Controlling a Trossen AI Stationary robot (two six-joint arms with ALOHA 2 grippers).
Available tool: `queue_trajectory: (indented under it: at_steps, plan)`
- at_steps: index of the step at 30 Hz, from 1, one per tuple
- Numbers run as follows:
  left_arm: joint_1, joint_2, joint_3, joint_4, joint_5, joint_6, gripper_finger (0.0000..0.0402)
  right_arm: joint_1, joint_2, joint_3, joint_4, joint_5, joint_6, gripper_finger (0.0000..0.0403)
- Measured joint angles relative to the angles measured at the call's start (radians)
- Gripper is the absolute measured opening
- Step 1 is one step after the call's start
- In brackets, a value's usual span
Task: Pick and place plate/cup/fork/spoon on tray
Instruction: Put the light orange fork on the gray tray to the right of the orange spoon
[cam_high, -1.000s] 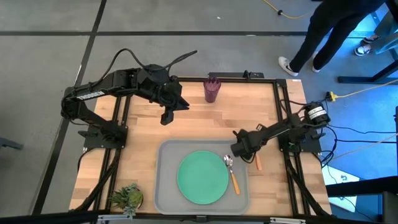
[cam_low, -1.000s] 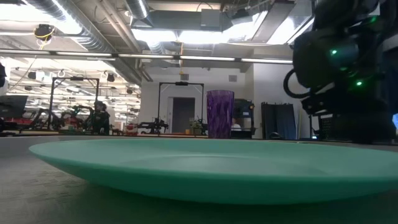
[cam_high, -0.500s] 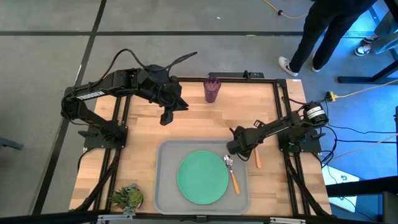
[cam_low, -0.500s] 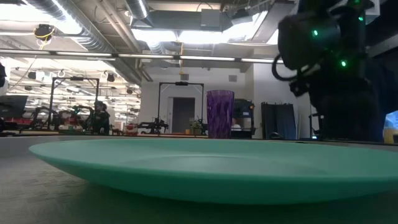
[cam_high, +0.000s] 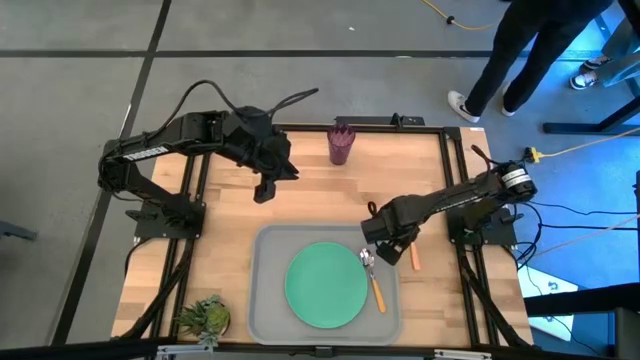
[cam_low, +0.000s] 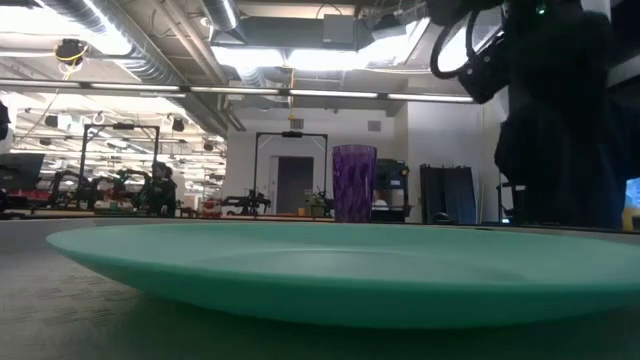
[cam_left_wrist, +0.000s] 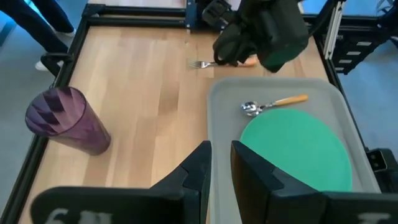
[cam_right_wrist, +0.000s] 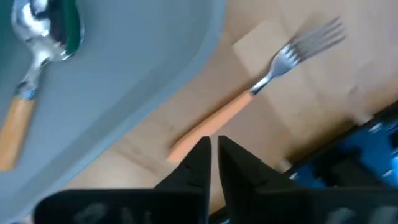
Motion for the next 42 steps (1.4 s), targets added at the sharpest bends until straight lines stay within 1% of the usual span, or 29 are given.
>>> queue_trajectory:
  at_steps: [2,4,7,9,11,14,19,23,26,33,37,39,42]
  plan:
    - [0.0,0.0,0.0,-0.014,0.0,0.005,0.0053,-0.008,0.0,0.001,-0.002,-0.052,0.022,0.0048]
    - [0.0,0.0,0.0,-0.024,0.0,0.006,0.0053,-0.015,0.0,0.001,-0.009,-0.077,0.06,0.0063]
    - [0.0,0.0,0.0,-0.041,0.0,0.006,0.0053,-0.024,0.0,-0.013,-0.01,-0.078,0.131,0.0084]
    - [0.0,0.0,0.0,-0.046,0.0,0.006,0.0053,-0.033,0.0,-0.03,-0.011,-0.08,0.211,0.0093]
    - [-0.006,0.0,0.0,-0.047,-0.001,0.006,0.0053,-0.043,0.0,-0.056,-0.002,-0.079,0.275,0.0097]
    - [-0.014,0.0,0.0,-0.047,0.0,0.007,0.0053,-0.056,-0.001,-0.113,0.039,-0.085,0.312,0.0098]
    - [-0.03,0.0,0.0,-0.047,0.0,0.007,0.0053,-0.076,-0.001,-0.215,0.172,-0.088,0.294,0.0098]
    - [-0.033,0.0,0.0,-0.047,0.001,0.007,0.0053,-0.097,-0.001,-0.267,0.186,-0.056,0.293,0.0098]
    - [-0.032,0.0,0.0,-0.047,-0.001,0.006,0.0053,-0.113,-0.001,-0.299,0.201,-0.052,0.292,0.0099]
    - [-0.032,0.0,0.0,-0.045,0.0,-0.002,0.0053,-0.142,-0.004,-0.379,0.359,-0.059,0.265,0.0099]
    - [-0.032,0.0,0.0,-0.043,0.0,-0.003,0.0053,-0.153,-0.004,-0.376,0.338,-0.057,0.258,0.0099]
    - [-0.032,0.0,0.0,-0.042,0.0,-0.003,0.0053,-0.156,-0.005,-0.365,0.298,-0.044,0.234,0.0099]
    - [-0.032,0.0,0.0,-0.042,0.0,-0.003,0.0053,-0.157,-0.026,-0.348,0.286,-0.017,0.232,0.0099]
